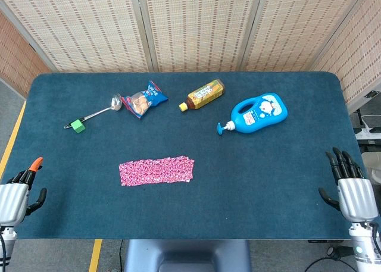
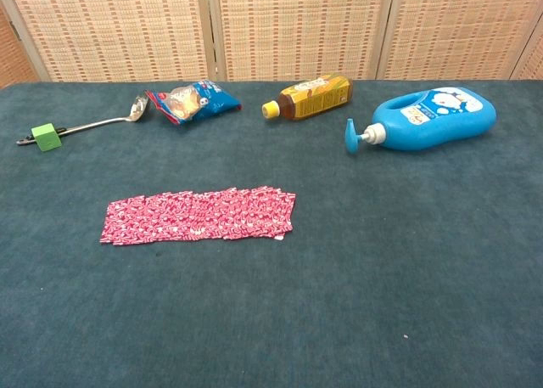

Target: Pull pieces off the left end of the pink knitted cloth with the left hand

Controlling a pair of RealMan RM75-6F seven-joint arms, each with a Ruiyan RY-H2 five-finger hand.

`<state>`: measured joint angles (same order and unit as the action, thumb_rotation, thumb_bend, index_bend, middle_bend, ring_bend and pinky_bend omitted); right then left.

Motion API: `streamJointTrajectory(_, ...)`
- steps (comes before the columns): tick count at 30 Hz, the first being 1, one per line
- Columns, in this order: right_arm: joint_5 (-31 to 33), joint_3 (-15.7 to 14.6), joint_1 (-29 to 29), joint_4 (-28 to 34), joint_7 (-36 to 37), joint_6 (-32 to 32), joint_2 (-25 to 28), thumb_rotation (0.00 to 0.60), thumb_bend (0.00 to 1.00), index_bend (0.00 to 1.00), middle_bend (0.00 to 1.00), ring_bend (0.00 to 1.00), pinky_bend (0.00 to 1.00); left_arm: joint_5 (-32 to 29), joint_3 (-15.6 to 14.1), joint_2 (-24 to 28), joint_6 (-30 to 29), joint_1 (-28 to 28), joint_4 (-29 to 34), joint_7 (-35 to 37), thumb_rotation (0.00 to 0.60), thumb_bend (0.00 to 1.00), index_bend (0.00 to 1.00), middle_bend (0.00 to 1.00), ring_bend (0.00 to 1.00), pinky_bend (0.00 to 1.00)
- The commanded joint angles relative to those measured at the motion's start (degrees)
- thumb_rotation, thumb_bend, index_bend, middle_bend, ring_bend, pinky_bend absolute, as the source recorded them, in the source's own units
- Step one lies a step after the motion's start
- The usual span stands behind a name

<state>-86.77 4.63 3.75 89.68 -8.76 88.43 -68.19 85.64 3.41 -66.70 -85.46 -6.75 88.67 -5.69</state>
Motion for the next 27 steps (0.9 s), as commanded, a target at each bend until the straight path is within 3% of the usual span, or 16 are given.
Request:
streamJointTrajectory(1,-0.16,-0.31,0.05,0.18,0.06,-0.45,0.30,0.600,0.15,0.00,0.00,0.00,0.20,0.20,-0.15,0.16,0.20,-0.09,0.18,0.08,0.600,0.52,0.00,0.43,0.50,0.54)
streamJointTrajectory(3,-0.18,-0.51,0.09,0.21,-0.18,-0.81,0.44,0.600,0.15,0.00,0.00,0.00,0.20,0.64,-0.06,-0.24,0.00,-0.28,-0.29,0.40,0.600,0.67,0.00,0.64,0.71,0.60)
streamJointTrajectory(5,-0.17,-0.64,0.11,0.43,-0.17,-1.07,0.57,0.600,0.15,0.00,0.00,0.00,0.20,1.40,-0.21,-0.51,-0.28,-0.40,-1.09,0.31,0.600,0.78,0.00,0.75,0.80,0.64)
streamJointTrajectory(7,-0.50,-0.79,0.17,0.58,0.03,-1.15,0.67,0.600,0.15,0.00,0.00,0.00,0.20,1.44,-0.51,-0.61,0.29,-0.56,-1.38,-0.79,0.600,0.84,0.00,0.79,0.84,0.67)
streamJointTrajectory(12,-1.39,-1.21,0.59,0.09,0.22,-1.78,0.79,0.600,0.15,0.00,0.00,0.00,0.20,4.12,-2.68,0.49,4.56,-2.57,-0.59,0.73,0.600,0.91,0.00,0.80,0.87,0.71)
streamJointTrajectory(18,-1.46,-0.51,0.97,-0.60,0.52,-1.30,0.18,0.600,0.15,0.00,0.00,0.00,0.20,6.92,-4.05,-1.16,8.20,-5.14,-0.71,-3.31,0.600,0.92,0.00,0.80,0.89,0.73)
streamJointTrajectory(27,0.82,1.45,1.08,0.16,1.52,-0.66,0.28,0.600,0.15,0.00,0.00,0.00,0.20,5.78,-2.58,-4.42,17.99,-12.04,0.85,-9.21,0.600,0.92,0.00,0.80,0.89,0.73)
